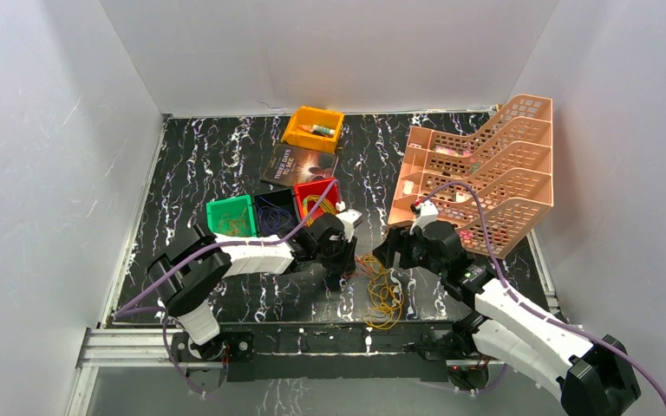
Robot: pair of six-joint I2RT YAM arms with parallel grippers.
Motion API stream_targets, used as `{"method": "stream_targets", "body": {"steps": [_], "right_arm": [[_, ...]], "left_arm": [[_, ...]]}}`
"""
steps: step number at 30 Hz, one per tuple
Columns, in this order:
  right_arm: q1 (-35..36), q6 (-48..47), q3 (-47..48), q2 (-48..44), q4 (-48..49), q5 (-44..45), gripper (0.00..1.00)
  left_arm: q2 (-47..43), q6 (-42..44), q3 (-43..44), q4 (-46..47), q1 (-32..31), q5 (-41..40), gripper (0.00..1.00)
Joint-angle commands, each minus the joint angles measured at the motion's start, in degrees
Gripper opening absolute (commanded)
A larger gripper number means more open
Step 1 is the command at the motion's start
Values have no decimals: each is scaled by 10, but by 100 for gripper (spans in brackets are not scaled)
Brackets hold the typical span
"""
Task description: Untangle the cables
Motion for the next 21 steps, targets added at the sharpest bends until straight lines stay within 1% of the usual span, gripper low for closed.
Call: {"method": "stream_targets", "body": {"steps": [1, 9, 14, 21], "right_arm": [[-2, 2, -1, 1, 35, -3, 80], [-2, 0, -10, 11, 47, -15, 80], [-3, 4, -11, 41, 67, -35, 80], [-2, 13, -11, 94, 90, -29, 79]], "left_arm": [[-10, -3, -5, 4, -3, -10, 15], [-43, 7, 12, -34, -3, -20, 0], [-82, 8, 16, -59, -3, -27, 0], [-125, 11, 17, -94, -4, -43, 0]]}}
